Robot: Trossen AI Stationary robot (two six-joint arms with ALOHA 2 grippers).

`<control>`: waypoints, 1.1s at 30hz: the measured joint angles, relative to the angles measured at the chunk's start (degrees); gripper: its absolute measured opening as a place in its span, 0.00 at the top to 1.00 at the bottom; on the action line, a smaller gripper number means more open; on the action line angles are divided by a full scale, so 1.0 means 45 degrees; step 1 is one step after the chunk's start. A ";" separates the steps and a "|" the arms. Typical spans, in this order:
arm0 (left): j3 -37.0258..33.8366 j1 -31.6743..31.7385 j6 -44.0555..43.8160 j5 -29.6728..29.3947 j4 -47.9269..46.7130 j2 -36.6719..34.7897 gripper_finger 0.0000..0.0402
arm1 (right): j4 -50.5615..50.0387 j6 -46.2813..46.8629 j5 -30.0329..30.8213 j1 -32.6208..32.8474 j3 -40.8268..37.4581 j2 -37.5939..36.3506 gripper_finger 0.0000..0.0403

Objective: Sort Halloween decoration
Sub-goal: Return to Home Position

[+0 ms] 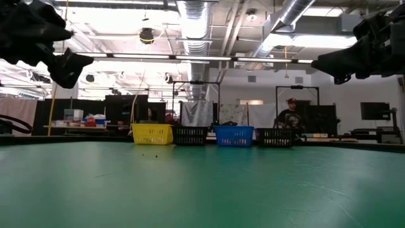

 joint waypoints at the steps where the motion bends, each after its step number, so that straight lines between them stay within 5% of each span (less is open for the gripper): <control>1: 0.0000 0.0000 0.0164 0.0256 -0.0129 0.0000 0.36 | -0.0004 0.0000 0.0000 0.0000 0.0000 0.0012 0.56; 16: 0.0015 0.0107 0.4573 0.1065 -0.0635 0.0000 0.36 | -0.0033 0.0001 0.0010 0.0000 -0.0001 -0.0002 0.56; 33: 0.0015 0.0108 0.3100 0.0964 -0.0636 0.0005 0.36 | -0.0072 0.0005 0.0010 0.0000 -0.0010 -0.0002 0.56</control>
